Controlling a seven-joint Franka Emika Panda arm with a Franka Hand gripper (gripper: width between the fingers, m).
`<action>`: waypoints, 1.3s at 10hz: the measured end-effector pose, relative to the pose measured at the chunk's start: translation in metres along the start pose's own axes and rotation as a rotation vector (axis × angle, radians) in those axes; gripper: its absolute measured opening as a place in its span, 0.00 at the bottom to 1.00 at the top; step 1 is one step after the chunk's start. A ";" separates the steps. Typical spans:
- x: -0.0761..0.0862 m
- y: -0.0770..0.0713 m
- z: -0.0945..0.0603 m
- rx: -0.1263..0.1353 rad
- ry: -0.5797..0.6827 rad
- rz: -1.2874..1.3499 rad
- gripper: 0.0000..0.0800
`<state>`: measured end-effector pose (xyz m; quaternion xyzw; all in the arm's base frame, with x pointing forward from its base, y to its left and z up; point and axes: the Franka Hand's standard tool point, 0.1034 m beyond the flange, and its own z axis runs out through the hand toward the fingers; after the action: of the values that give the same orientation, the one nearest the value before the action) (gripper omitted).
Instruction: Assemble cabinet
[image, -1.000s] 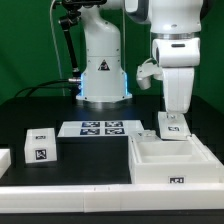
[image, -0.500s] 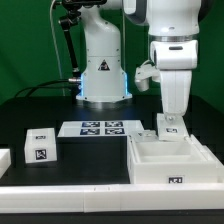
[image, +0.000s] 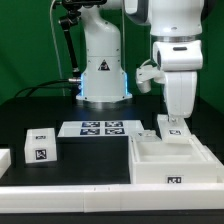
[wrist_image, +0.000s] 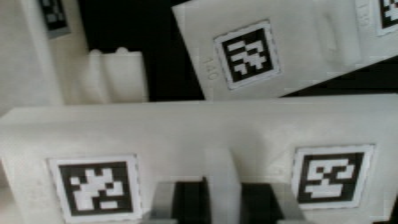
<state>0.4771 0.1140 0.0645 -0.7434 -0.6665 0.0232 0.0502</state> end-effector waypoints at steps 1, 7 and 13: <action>0.002 0.005 0.001 -0.001 0.004 -0.007 0.09; 0.006 0.016 0.002 0.001 0.010 0.052 0.09; 0.001 0.064 -0.004 -0.028 0.033 0.093 0.09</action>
Offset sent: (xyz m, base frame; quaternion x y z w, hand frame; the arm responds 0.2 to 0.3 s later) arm 0.0000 0.0000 0.0000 0.0000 0.0000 0.0000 1.0000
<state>0.5410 0.1084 0.0617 -0.7745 -0.6306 0.0040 0.0494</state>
